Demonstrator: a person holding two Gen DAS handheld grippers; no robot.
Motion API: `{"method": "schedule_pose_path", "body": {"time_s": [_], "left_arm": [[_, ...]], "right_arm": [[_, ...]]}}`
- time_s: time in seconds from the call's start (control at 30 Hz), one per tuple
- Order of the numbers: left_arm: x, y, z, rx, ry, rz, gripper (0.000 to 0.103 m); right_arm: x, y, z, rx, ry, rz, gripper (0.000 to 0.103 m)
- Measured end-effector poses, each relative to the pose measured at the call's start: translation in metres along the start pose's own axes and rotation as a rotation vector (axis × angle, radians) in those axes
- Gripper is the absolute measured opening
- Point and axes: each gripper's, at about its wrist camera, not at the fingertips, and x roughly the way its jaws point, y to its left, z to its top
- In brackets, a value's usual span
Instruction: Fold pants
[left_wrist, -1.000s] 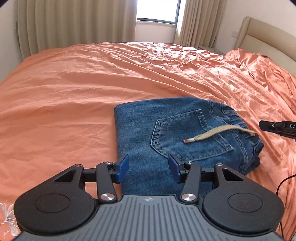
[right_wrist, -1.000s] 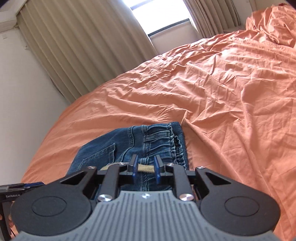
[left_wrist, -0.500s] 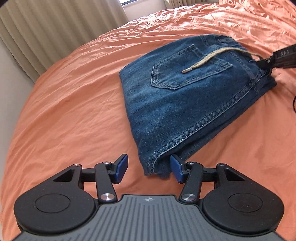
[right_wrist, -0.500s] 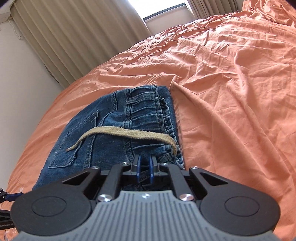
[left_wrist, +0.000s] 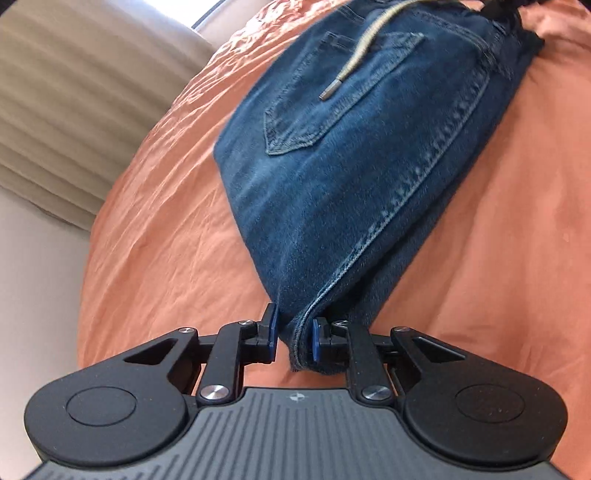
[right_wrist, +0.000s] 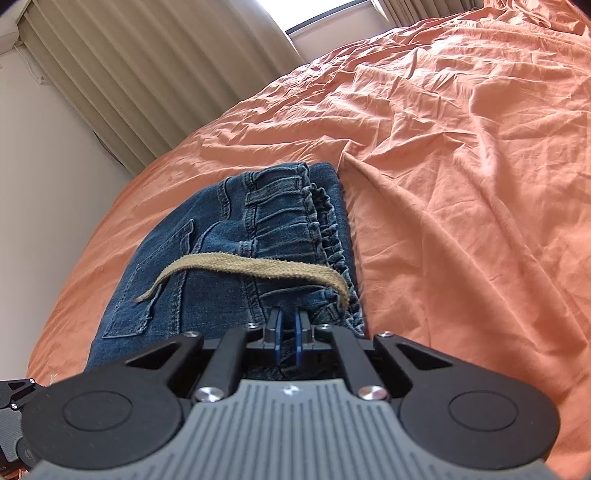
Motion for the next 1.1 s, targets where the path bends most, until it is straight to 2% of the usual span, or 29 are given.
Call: {"method": "schedule_pose_path", "body": {"time_s": [0.1, 0.17, 0.2, 0.23, 0.3, 0.4, 0.43, 0.57, 0.67, 0.7, 0.73, 0.8, 0.83, 0.87, 0.9, 0.93, 1.0, 1.07, 1.1], "left_arm": [[-0.001, -0.014, -0.01, 0.102, -0.009, 0.032, 0.019], [-0.005, -0.017, -0.014, 0.12, -0.013, 0.035, 0.017], [-0.004, -0.016, -0.015, 0.115, -0.008, 0.024, 0.013], [-0.003, -0.016, -0.015, 0.103, 0.002, 0.006, 0.01], [-0.002, -0.016, -0.013, 0.062, 0.015, -0.01, 0.009], [0.001, -0.003, -0.011, -0.1, 0.046, -0.061, 0.009], [0.001, 0.001, -0.012, -0.125, 0.047, -0.07, 0.009], [-0.012, 0.001, -0.014, -0.077, 0.025, -0.062, 0.009], [-0.023, 0.01, -0.017, -0.133, 0.028, -0.102, 0.01], [-0.023, 0.012, -0.02, -0.165, 0.063, -0.14, 0.003], [-0.024, 0.018, -0.025, -0.216, 0.087, -0.173, 0.002], [-0.034, 0.031, -0.036, -0.318, 0.085, -0.205, 0.002], [-0.04, 0.039, -0.038, -0.366, 0.072, -0.222, 0.005], [-0.045, 0.046, -0.038, -0.411, 0.057, -0.236, 0.008], [-0.048, 0.056, -0.036, -0.461, 0.035, -0.253, 0.013], [-0.051, 0.066, -0.032, -0.509, 0.017, -0.266, 0.015], [-0.052, 0.085, -0.024, -0.616, -0.014, -0.299, 0.017], [-0.046, 0.103, -0.016, -0.72, -0.036, -0.345, 0.023], [-0.042, 0.111, -0.013, -0.767, -0.046, -0.365, 0.031]], "right_arm": [[0.001, -0.002, -0.001, -0.003, 0.002, -0.004, 0.0], [0.001, -0.003, -0.002, 0.006, 0.004, -0.003, 0.0], [0.002, -0.004, -0.002, 0.01, 0.004, -0.003, 0.0], [0.002, -0.004, -0.003, 0.012, 0.005, -0.005, 0.0], [0.003, -0.005, -0.004, 0.01, 0.003, -0.008, 0.0], [0.003, -0.005, -0.006, 0.008, 0.002, -0.005, 0.0], [0.003, -0.006, -0.006, 0.011, 0.003, -0.004, 0.0], [-0.002, -0.005, -0.006, 0.004, 0.003, -0.008, 0.0], [-0.007, -0.003, -0.004, -0.002, 0.004, -0.012, 0.0], [-0.011, -0.003, -0.004, -0.005, 0.009, -0.013, 0.0], [-0.013, -0.003, -0.004, -0.009, 0.02, -0.012, 0.0], [-0.017, -0.006, -0.003, 0.004, 0.06, -0.001, 0.0], [-0.019, -0.008, -0.003, 0.019, 0.083, -0.009, 0.004], [-0.021, -0.011, -0.002, 0.031, 0.096, -0.018, 0.024], [-0.025, -0.012, -0.003, 0.03, 0.089, -0.029, 0.034], [-0.028, -0.013, -0.002, 0.027, 0.079, -0.036, 0.037], [-0.035, -0.016, 0.002, 0.041, 0.06, -0.025, 0.037], [-0.042, -0.022, 0.006, 0.078, 0.028, 0.019, 0.04], [-0.044, -0.027, 0.009, 0.104, 0.011, 0.046, 0.042]]}}
